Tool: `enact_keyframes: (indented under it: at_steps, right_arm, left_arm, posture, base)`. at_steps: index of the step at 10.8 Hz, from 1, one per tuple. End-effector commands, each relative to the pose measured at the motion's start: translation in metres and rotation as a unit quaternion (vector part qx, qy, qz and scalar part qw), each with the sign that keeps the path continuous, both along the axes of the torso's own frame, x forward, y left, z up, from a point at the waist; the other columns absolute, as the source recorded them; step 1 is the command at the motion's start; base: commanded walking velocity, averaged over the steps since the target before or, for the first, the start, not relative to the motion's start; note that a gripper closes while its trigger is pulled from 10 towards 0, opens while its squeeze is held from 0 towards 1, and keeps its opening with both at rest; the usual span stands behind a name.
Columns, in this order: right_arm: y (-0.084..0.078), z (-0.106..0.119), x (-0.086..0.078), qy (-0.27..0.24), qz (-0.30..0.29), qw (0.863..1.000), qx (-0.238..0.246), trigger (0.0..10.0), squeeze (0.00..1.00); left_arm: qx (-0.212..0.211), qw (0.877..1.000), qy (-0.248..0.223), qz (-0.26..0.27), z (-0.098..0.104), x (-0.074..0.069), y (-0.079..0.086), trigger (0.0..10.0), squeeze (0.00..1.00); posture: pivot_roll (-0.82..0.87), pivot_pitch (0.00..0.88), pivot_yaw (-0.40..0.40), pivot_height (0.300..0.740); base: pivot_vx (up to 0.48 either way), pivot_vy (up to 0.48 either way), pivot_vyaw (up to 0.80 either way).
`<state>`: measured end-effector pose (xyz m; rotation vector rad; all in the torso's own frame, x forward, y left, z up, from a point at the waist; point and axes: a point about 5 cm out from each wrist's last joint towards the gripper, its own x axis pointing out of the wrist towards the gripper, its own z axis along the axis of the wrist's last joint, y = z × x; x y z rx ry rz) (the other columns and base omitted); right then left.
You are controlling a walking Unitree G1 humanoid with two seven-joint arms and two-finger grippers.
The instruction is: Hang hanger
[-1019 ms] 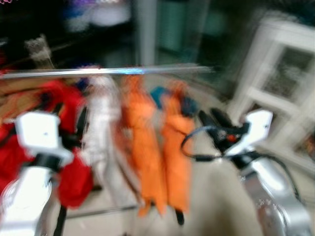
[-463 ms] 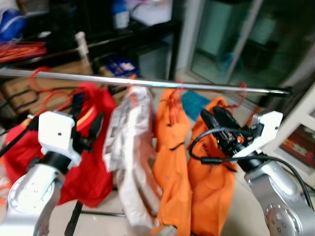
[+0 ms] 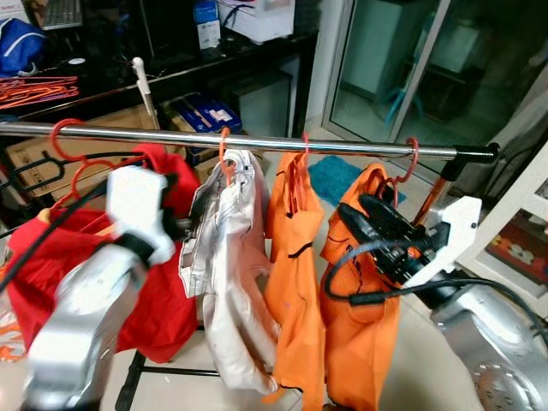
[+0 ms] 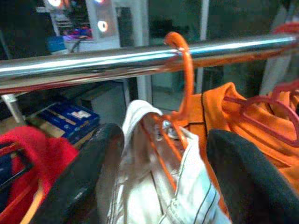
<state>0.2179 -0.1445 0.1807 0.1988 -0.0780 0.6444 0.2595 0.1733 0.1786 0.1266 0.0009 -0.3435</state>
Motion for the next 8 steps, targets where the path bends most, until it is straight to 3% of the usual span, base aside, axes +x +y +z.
enact_keyframes:
  at_steps: [1, 2, 3, 4, 6, 7, 8]
  right_arm:
    - [0.000, 0.005, -0.003, -0.008, 0.010, 1.000, -0.005, 10.0, 0.00]
    - [-0.002, 0.004, -0.002, 0.000, -0.004, 1.000, -0.027, 10.0, 0.00]
    - [-0.004, 0.001, 0.001, 0.018, -0.029, 0.999, -0.035, 10.0, 0.20]
    - [-0.004, 0.003, 0.006, 0.031, -0.059, 0.998, -0.023, 10.0, 1.00]
    - [-0.014, 0.011, 0.016, 0.047, -0.112, 0.991, -0.049, 10.0, 1.00]
    - [-0.015, 0.013, 0.018, 0.053, -0.116, 0.990, -0.060, 10.0, 1.00]
    - [-0.017, 0.013, 0.020, 0.081, -0.117, 0.986, -0.089, 10.0, 1.00]
  left_arm:
    - [0.024, 1.000, 0.008, 0.007, -0.003, 0.004, 0.000, 10.0, 1.00]
    - [0.026, 1.000, 0.008, 0.011, -0.004, 0.006, 0.000, 10.0, 1.00]
    - [0.030, 1.000, 0.005, -0.006, -0.002, 0.004, -0.002, 10.0, 1.00]
    - [0.031, 0.998, 0.015, -0.051, -0.003, -0.008, -0.004, 10.0, 0.00]
    - [0.026, 0.992, 0.012, -0.123, 0.005, -0.030, -0.005, 10.0, 0.00]
    - [0.027, 0.989, 0.008, -0.142, 0.007, -0.034, -0.006, 10.0, 0.00]
    - [0.028, 0.980, 0.024, -0.197, 0.005, -0.043, -0.013, 10.0, 0.00]
  posture:
    - [-0.10, 0.000, 0.028, 0.740]
    - [-0.11, 0.000, 0.034, 0.740]
    - [-0.12, 0.000, 0.040, 0.740]
    - [-0.11, 0.000, 0.041, 0.740]
    - [-0.11, 0.000, 0.028, 0.740]
    - [-0.10, 0.000, 0.025, 0.740]
    - [-0.09, 0.000, 0.017, 0.740]
  base:
    - [0.000, 0.000, 0.00]
    - [0.000, 0.000, 0.00]
    - [0.000, 0.000, 0.00]
    - [0.000, 0.000, 0.00]
    - [0.000, 0.000, 0.00]
    - [0.000, 0.000, 0.00]
    - [0.000, 0.000, 0.00]
